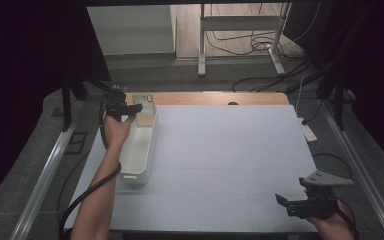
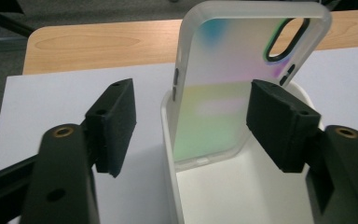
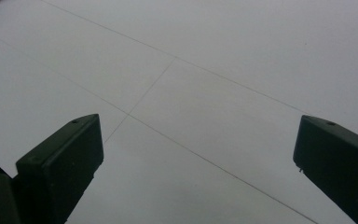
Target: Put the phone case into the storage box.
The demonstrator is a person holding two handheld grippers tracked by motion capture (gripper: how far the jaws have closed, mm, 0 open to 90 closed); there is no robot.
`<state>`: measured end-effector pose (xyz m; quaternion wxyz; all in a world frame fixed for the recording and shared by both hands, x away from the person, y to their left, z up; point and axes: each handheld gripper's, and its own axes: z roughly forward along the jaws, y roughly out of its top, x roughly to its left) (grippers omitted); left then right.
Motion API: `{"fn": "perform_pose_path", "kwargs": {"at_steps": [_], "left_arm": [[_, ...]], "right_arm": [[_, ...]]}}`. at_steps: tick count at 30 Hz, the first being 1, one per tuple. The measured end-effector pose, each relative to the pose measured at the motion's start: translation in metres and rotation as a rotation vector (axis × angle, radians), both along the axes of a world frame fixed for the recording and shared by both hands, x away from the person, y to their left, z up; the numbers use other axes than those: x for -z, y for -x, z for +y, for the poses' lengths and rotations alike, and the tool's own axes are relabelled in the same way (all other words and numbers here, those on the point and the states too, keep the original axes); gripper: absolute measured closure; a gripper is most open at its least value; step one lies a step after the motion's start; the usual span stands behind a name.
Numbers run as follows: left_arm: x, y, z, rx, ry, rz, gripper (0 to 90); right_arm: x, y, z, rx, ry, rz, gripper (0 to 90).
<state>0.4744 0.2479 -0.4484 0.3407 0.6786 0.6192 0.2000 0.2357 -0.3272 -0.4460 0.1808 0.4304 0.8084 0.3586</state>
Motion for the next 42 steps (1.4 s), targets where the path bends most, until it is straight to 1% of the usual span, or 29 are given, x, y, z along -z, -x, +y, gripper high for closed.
{"fn": "perform_pose_path", "kwargs": {"at_steps": [6,8,10,11,12,14,16,18,19,20,23,26,29,31,35,39,42], "left_arm": [[0.0,0.002,0.001,0.022,0.009,-0.003,24.5],[-0.001,0.003,0.002,0.042,0.02,-0.012,22.1],[-0.002,0.004,0.002,0.048,0.021,-0.013,19.6],[-0.002,0.004,0.003,0.06,0.037,-0.011,18.3],[-0.003,0.004,0.003,0.067,0.04,-0.009,17.0],[-0.003,0.005,0.003,0.076,0.032,-0.005,14.5],[-0.003,0.006,0.004,0.095,0.035,-0.007,13.1],[-0.004,0.007,0.004,0.107,0.027,-0.01,11.0],[-0.005,0.008,0.004,0.114,0.034,-0.011,9.9],[-0.006,0.008,0.004,0.121,0.031,-0.012,9.1],[-0.007,0.01,0.004,0.129,0.038,-0.012,7.4],[-0.009,0.014,0.005,0.156,0.06,-0.011,5.5],[-0.009,0.016,0.005,0.163,0.066,-0.008,4.5],[-0.01,0.017,0.006,0.178,0.068,-0.001,3.7],[-0.009,0.021,0.006,0.203,0.058,0.0,2.4],[-0.008,0.025,0.006,0.224,0.059,-0.012,1.0],[-0.007,0.028,0.005,0.235,0.03,-0.01,0.0]], "right_arm": [[0.0,0.0,0.0,-0.001,0.001,0.002,1.3],[0.0,0.0,0.0,-0.001,0.003,0.002,1.3],[0.0,0.0,0.0,-0.001,0.0,0.002,1.3],[0.0,0.0,0.0,-0.001,0.0,0.002,1.3],[0.0,0.0,0.0,-0.001,0.0,0.002,1.3],[0.0,0.0,0.0,-0.001,0.0,0.002,1.3],[0.0,0.0,0.0,-0.001,0.0,0.003,1.2],[0.0,0.0,0.0,0.0,0.0,0.004,1.2],[0.0,0.0,0.0,0.0,0.0,0.005,1.1],[0.0,0.0,0.0,0.0,0.001,0.004,1.1],[0.0,0.0,0.0,0.0,-0.001,0.005,0.9],[0.0,-0.001,-0.001,0.004,-0.006,0.012,0.0],[0.0,-0.001,-0.001,0.007,-0.011,0.014,0.0],[0.0,-0.001,-0.001,0.01,-0.01,0.015,0.0],[0.0,-0.001,-0.001,0.015,-0.01,0.012,0.0],[0.0,-0.001,-0.001,0.017,-0.008,0.011,0.0],[0.0,-0.001,-0.001,0.016,-0.008,0.009,0.0]]}}
